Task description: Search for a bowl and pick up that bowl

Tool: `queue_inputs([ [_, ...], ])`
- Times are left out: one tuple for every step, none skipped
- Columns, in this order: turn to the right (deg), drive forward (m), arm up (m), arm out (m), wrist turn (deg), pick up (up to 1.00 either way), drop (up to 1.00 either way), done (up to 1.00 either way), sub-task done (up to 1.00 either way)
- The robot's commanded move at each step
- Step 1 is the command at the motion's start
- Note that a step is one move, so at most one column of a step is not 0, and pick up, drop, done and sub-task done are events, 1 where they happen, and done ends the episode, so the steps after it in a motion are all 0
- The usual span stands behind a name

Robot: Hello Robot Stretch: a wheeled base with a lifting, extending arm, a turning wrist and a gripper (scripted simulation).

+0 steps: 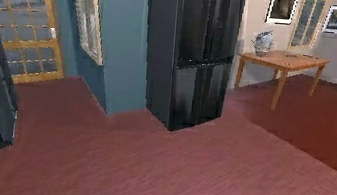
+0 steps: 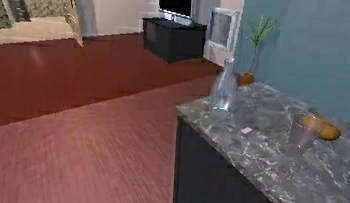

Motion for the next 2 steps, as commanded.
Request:
queue_inputs([
  [0.0,0.1,0.0,0.0,0.0,0.0,0.0,0.0,0.0],
  [-45.0,0.0,0.0,0.0,0.0,0.0,0.0,0.0,0.0],
])
